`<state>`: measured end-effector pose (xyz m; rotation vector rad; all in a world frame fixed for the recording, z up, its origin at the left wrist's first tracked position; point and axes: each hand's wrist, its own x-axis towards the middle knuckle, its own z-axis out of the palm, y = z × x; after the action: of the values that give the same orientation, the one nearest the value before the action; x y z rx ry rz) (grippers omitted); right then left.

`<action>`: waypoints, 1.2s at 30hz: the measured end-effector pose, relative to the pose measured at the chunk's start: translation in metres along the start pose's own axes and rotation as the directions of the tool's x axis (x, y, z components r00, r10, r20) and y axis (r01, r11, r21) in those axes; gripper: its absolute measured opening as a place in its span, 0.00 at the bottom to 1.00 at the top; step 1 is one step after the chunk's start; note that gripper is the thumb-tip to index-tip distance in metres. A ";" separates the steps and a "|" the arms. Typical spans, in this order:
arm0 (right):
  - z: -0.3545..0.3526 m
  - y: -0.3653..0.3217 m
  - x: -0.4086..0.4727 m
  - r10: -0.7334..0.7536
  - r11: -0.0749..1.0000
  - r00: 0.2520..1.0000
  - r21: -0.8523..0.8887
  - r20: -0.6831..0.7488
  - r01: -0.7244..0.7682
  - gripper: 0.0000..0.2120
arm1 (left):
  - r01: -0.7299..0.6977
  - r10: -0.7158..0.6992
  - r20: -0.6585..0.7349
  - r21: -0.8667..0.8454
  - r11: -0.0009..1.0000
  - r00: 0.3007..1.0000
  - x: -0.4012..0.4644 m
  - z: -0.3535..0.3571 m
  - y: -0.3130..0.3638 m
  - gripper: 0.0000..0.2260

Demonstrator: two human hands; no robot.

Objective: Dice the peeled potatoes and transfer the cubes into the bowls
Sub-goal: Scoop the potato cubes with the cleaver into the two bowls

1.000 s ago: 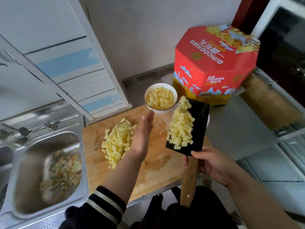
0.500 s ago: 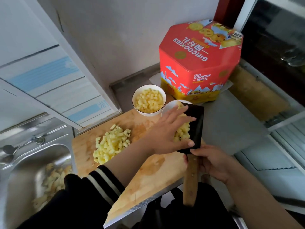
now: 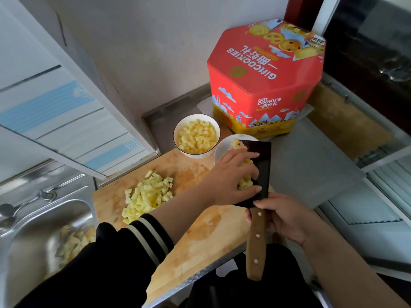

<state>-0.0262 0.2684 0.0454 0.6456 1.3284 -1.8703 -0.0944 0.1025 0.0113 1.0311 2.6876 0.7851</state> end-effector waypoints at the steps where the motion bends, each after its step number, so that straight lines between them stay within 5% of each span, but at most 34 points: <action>1: 0.001 -0.001 0.000 -0.004 1.000 1.000 -0.014 -0.004 0.004 0.07 | 0.003 -0.004 -0.012 -0.013 1.000 1.000 0.001 0.000 0.000 0.11; 19: 0.011 -0.008 -0.002 0.010 0.999 0.988 -0.035 -0.153 -0.016 0.08 | 0.171 -0.185 -0.068 -0.175 0.970 0.980 0.029 0.004 -0.011 0.04; 36: 0.006 -0.005 -0.025 -0.094 0.986 0.976 -0.155 -0.199 0.064 0.08 | 0.307 -0.310 -0.081 -0.048 0.950 0.947 0.053 -0.002 -0.037 0.12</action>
<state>-0.0151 0.2702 0.0687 0.7331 1.6312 -1.7836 -0.1568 0.1135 -0.0041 0.5562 2.7987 0.8259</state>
